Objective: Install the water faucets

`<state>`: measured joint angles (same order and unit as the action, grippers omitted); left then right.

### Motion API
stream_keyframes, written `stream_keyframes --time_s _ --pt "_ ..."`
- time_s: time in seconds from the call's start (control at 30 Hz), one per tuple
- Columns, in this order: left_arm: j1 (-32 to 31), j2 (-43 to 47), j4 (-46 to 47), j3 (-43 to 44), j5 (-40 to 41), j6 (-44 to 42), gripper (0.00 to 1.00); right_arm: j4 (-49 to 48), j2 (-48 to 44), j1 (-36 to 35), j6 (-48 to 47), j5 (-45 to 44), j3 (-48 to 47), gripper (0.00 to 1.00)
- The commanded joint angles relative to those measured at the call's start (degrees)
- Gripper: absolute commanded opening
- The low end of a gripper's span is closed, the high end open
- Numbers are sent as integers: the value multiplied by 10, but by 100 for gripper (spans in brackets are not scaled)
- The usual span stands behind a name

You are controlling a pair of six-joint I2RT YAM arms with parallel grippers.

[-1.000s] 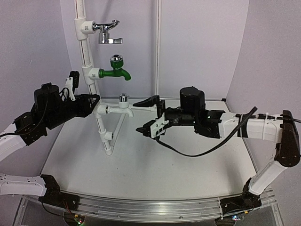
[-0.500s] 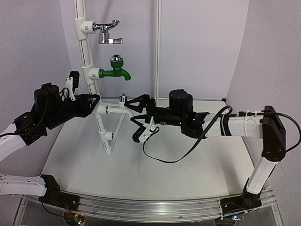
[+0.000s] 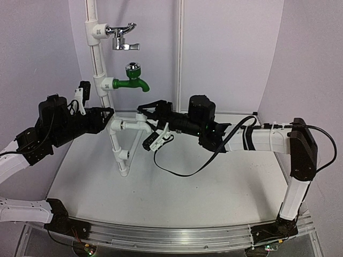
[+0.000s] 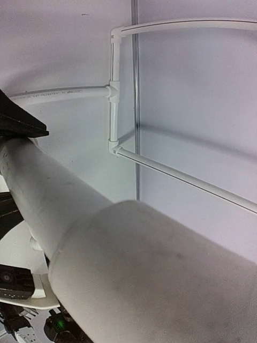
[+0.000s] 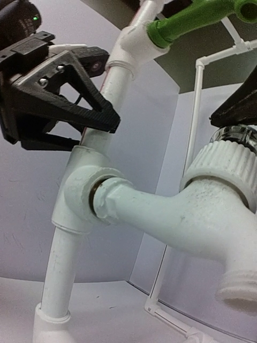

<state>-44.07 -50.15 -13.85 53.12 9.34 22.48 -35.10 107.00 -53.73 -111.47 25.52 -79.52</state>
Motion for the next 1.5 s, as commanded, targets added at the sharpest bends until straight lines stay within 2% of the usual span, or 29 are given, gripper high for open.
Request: stream_keyframes --time_s 0.0,0.13,0.23,0.57,0.7,0.77,0.83,0.9,1.0,1.03,1.07,1.1,1.13,1.23,1.27,1.37,1.47 --pt "-13 -5 -49 1 -87 79 0 46 -25 -7 81 17 33 51" --pt "-13 -12 -49 4 -90 77 0 97 -38 -9 171 15 47 45" --pt "-13 -14 -49 5 -89 78 0 133 -46 -9 283 40 54 41" --pt "-13 -19 -48 7 -72 97 0 134 -8 -9 642 142 36 36" --pt "-13 -28 -46 12 -75 102 0 130 23 -3 793 196 3 28" --pt "-13 -30 -45 14 -79 103 0 102 42 3 893 256 -6 23" --pt "-13 -29 -44 13 -81 102 0 14 64 6 1027 305 7 19" --pt "-13 -27 -43 11 -83 102 0 -176 96 6 1255 318 45 19" --pt "-13 -24 -43 8 -84 102 0 -527 173 6 1579 273 81 18" --pt "-13 -23 -43 8 -84 101 0 -601 196 5 1684 243 79 19" --pt "-13 -22 -43 6 -85 101 0 -609 203 2 1764 225 71 22" --pt "-13 -20 -43 5 -85 101 0 -612 199 -2 1787 222 70 23" --pt "-13 -18 -43 5 -87 101 0 -609 183 -8 1768 213 85 25" --pt "-13 -13 -43 2 -88 99 0 -529 93 -17 1607 147 194 56" --pt "-13 -12 -43 2 -88 99 0 -477 60 -17 1551 135 213 62" --pt "-13 -8 -43 1 -90 98 0 -215 -35 -21 1350 74 228 78" --pt "-13 -5 -43 -1 -89 96 0 2 -95 -33 1119 -24 205 87"
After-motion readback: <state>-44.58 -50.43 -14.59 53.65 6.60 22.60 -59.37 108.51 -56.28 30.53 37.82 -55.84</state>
